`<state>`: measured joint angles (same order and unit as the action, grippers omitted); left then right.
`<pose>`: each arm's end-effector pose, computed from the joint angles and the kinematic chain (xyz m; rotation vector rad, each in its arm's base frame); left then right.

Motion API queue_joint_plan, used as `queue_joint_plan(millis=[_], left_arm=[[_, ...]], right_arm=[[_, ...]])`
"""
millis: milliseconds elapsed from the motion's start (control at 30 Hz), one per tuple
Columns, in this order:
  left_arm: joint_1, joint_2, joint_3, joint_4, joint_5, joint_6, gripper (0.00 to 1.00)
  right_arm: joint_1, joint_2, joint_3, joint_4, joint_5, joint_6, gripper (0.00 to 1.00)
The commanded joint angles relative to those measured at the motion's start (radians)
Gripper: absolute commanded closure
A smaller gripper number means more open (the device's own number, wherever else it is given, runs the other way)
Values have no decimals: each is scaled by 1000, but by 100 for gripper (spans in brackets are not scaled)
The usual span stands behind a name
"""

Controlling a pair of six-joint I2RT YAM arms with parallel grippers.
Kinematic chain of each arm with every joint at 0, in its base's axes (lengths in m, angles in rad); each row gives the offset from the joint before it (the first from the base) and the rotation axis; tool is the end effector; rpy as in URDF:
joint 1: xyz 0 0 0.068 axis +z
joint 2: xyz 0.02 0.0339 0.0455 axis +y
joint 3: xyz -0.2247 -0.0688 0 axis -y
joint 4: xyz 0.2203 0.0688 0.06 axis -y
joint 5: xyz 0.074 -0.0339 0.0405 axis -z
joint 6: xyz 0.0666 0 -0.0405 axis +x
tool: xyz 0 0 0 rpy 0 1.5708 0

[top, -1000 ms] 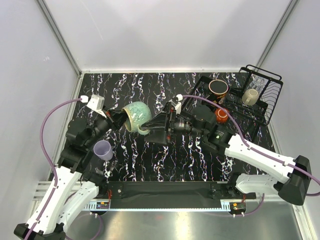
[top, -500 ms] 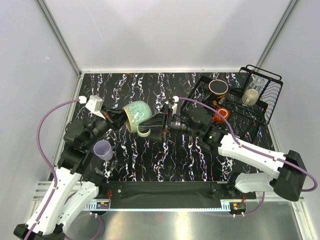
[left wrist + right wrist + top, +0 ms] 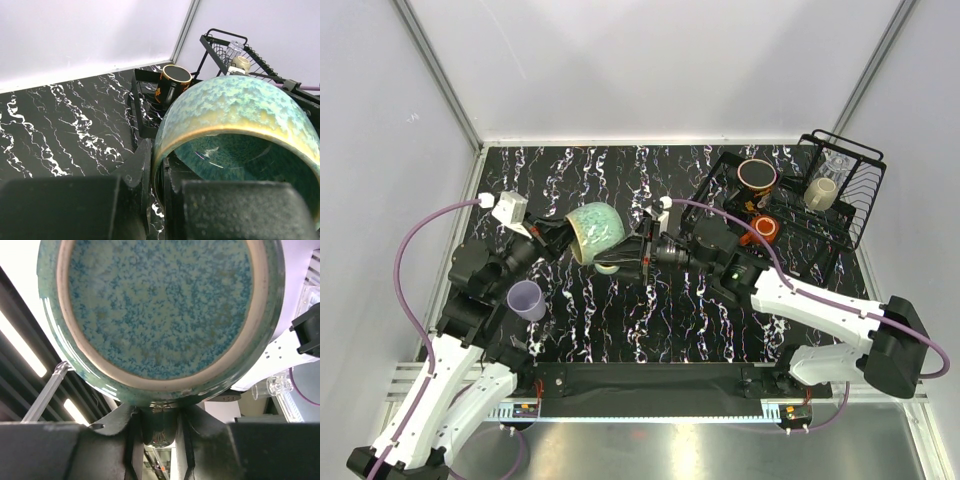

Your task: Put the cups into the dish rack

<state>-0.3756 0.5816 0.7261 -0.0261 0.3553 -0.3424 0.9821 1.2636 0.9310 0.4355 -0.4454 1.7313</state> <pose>0.1562 -0.0865 0.3442 0.3251 1.4809 -0.8377 0.1501 0.2765 0.3262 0.2698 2.0862 2.3083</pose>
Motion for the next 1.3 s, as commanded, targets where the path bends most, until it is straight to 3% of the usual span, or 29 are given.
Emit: queue_joint_plan(millis=[0, 133, 167, 267, 467, 533, 700, 1000, 1267], left_arm=[[-19, -25, 68, 140, 57, -27, 87], [-19, -38, 82, 40, 18, -10, 50], [-19, -45, 84, 29, -11, -4, 26], [-19, -91, 85, -98, -185, -13, 1], [-19, -126, 165, -417, -617, -82, 1], [-19, -117, 171, -472, -676, -90, 1], [-19, -88, 170, -497, -642, -93, 1], [-19, -60, 131, -491, -555, -115, 1], [-19, 26, 154, -592, -618, -99, 1]], right_arm=[[7, 14, 41, -36, 39, -58, 100], [9, -13, 119, -240, 94, -233, 100], [9, -26, 140, -300, 120, -274, 100], [7, -62, 221, -555, 230, -409, 100], [7, -60, 397, -964, 523, -634, 100], [7, -12, 477, -1128, 672, -706, 100], [0, 146, 623, -1392, 975, -808, 100], [-242, 284, 666, -1316, 877, -934, 100], [-375, 462, 793, -1314, 847, -1052, 100]])
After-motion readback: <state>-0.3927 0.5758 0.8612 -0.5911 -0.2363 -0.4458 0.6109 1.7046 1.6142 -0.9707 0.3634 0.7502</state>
